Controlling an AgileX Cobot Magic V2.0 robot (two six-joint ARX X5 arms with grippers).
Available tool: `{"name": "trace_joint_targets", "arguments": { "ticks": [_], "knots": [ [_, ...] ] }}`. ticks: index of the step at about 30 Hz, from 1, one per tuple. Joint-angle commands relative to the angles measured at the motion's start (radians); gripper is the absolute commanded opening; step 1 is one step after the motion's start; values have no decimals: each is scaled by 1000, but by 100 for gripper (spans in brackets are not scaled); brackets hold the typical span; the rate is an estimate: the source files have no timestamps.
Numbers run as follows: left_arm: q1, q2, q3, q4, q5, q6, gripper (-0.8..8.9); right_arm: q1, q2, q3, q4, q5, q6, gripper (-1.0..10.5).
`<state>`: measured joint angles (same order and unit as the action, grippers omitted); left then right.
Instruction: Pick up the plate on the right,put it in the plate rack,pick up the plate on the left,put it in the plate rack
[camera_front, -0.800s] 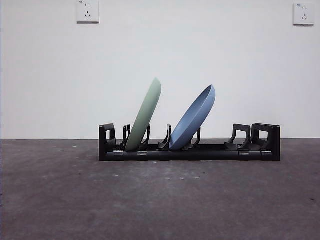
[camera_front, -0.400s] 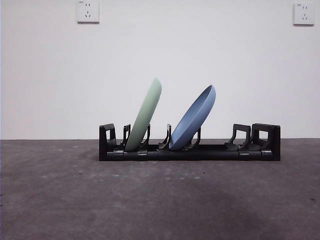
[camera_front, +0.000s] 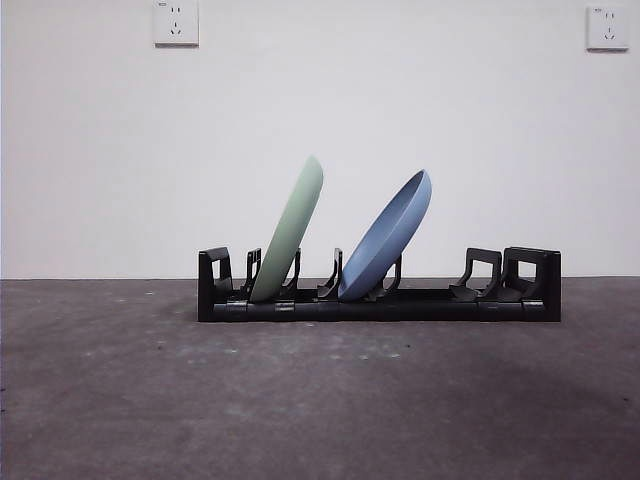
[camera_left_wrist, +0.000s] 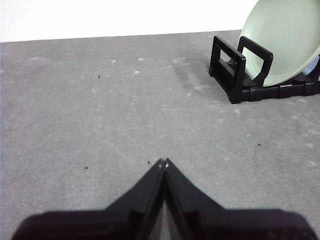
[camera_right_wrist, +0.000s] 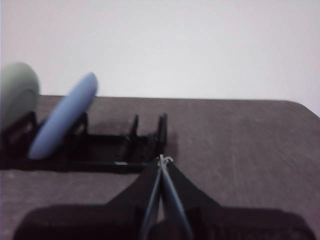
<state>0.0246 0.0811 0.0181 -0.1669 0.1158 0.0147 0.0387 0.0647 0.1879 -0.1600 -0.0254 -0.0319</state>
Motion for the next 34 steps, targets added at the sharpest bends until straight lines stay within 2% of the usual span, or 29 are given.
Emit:
{"name": "trace_joint_targets", "arguments": {
  "ticks": [1,10,34],
  "knots": [
    [3,0,-10,7,3,-6,-3,-1,-29,-50,11,12,17,3],
    [3,0,-10,7,3,-5,-3,-1,-57,-171,8,15,27,3],
    [3,0,-10,7,3,-6,-3,0,-56,-173,-23,19,32,3]
  ]
}}
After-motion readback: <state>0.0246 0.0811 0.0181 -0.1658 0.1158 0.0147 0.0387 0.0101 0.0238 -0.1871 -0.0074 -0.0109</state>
